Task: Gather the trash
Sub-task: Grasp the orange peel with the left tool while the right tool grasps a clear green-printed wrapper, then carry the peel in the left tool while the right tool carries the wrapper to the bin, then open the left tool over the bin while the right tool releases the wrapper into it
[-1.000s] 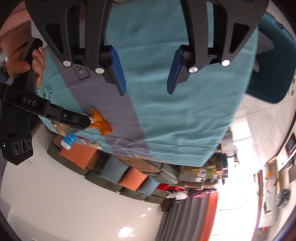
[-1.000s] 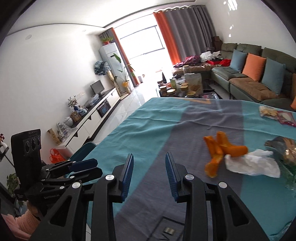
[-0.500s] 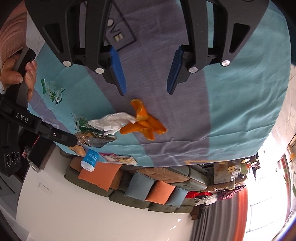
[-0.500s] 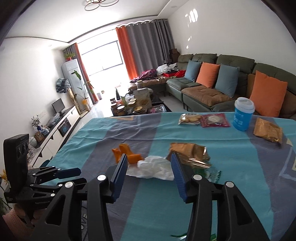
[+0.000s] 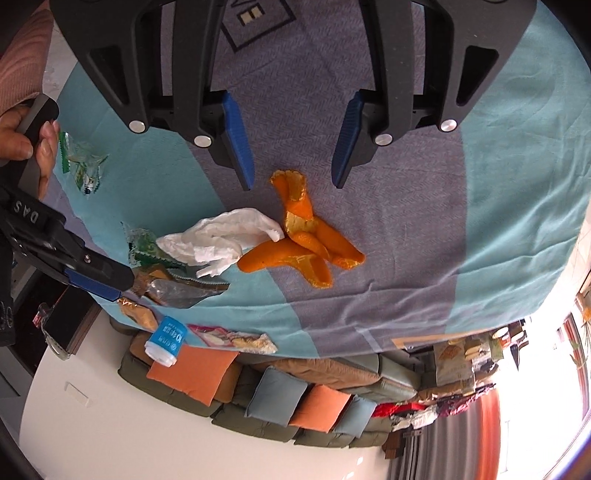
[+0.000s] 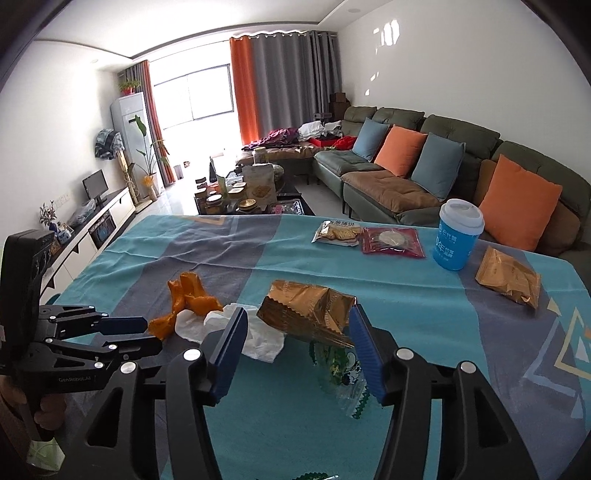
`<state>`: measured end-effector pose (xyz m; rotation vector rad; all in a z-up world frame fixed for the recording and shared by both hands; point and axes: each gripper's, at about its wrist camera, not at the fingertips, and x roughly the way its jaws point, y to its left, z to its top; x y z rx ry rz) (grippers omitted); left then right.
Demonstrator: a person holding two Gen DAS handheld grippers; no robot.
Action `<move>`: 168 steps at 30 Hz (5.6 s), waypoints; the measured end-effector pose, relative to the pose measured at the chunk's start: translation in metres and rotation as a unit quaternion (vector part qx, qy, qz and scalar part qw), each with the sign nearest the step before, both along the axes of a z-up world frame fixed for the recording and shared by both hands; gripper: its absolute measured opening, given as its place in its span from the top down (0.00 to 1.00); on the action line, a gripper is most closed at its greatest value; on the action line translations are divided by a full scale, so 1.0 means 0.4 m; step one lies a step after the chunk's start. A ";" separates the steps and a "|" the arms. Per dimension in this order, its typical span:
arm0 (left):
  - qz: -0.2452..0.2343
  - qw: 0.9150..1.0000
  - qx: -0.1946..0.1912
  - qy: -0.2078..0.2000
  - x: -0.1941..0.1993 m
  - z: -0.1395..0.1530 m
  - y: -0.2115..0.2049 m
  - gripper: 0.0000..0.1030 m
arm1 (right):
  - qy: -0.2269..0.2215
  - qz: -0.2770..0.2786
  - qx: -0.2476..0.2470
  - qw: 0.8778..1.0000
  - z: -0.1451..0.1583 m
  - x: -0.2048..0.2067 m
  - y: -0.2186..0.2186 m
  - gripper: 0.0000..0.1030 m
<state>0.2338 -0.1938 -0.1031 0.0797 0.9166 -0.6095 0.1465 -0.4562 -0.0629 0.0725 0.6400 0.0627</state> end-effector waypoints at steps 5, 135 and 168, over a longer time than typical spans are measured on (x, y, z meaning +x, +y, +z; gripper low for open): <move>0.001 1.000 0.000 0.007 0.019 -0.012 -0.008 0.67 | 0.010 0.012 -0.018 1.000 -0.013 0.006 0.023 0.46; 0.226 0.972 -0.019 -0.067 -0.304 0.120 0.689 0.86 | 0.065 0.334 0.174 0.924 0.021 0.040 0.576 0.97; 0.363 0.932 -0.018 -0.003 -0.313 -0.023 1.049 0.85 | 0.142 0.412 0.112 0.893 -0.032 0.153 1.057 0.97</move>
